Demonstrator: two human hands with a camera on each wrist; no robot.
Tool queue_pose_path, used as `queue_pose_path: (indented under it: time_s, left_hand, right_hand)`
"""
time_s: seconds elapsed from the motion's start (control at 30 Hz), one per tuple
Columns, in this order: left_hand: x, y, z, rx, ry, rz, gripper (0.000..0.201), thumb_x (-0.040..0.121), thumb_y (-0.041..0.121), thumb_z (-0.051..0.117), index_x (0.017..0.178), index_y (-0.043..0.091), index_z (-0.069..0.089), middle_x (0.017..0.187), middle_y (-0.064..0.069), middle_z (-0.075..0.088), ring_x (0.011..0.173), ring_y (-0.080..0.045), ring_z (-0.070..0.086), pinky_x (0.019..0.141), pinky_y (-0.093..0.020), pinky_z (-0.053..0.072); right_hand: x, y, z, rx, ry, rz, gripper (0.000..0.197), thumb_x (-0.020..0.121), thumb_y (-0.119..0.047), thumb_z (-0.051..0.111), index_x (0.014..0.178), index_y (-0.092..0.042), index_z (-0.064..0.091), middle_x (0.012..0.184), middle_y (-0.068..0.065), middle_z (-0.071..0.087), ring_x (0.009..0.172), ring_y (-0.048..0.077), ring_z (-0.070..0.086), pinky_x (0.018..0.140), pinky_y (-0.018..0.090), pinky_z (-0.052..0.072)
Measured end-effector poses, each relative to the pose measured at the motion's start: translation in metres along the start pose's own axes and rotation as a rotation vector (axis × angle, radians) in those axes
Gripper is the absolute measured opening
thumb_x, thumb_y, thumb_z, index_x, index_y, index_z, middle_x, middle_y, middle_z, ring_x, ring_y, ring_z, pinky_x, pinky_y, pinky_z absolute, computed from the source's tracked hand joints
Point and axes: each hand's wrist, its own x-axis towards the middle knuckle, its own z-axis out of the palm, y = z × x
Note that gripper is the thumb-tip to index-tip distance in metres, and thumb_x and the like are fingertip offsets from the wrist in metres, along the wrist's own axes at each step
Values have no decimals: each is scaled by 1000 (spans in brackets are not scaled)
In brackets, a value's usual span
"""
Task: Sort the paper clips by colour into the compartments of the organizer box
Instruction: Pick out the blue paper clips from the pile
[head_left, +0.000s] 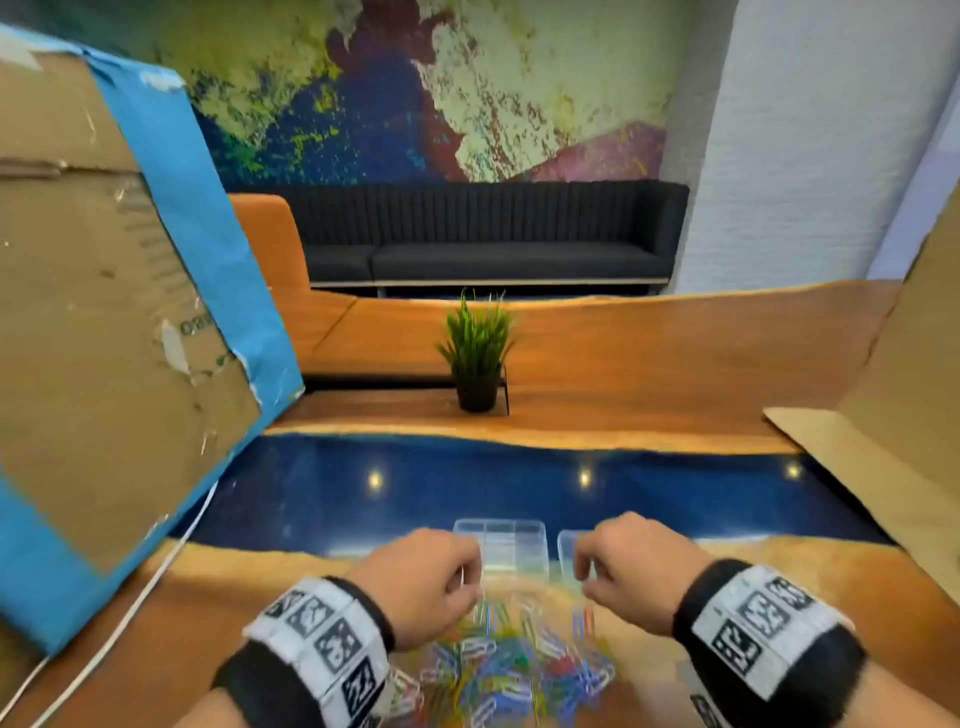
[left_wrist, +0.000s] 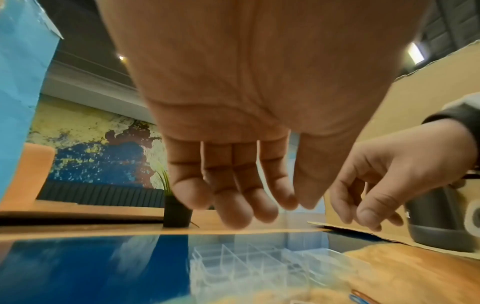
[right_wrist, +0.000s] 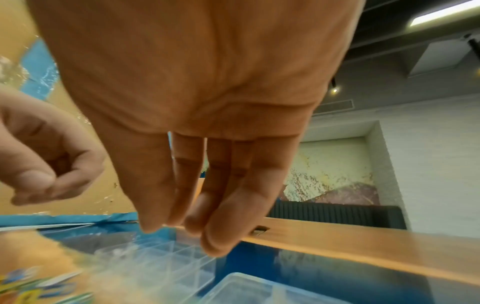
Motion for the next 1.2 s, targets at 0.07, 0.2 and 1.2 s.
queue_pose_path:
  time_s: [0.07, 0.2, 1.2]
  left_hand:
    - [7, -1, 4, 10, -14, 2, 8, 86, 32, 48, 79, 32, 48, 91, 6, 64, 87, -14, 58, 82, -33, 49]
    - [16, 1, 15, 50, -67, -5, 9, 87, 28, 50, 78, 31, 49, 85, 5, 60, 83, -16, 55, 77, -29, 47]
    - [16, -5, 26, 127, -26, -189, 12, 88, 21, 57, 89, 22, 69, 72, 10, 54, 79, -14, 54, 69, -27, 44]
  right_hand:
    - [4, -1, 3, -2, -1, -20, 18, 85, -31, 52, 98, -28, 64, 104, -3, 66, 105, 20, 60, 88, 31, 46]
    - [5, -10, 12, -66, -40, -88, 16, 85, -24, 53, 92, -26, 67, 99, -3, 68, 101, 19, 60, 78, 26, 44]
    - [39, -47, 36, -212, -43, -40, 14, 86, -11, 60, 72, -10, 57, 73, 7, 46, 71, 28, 51, 63, 30, 46]
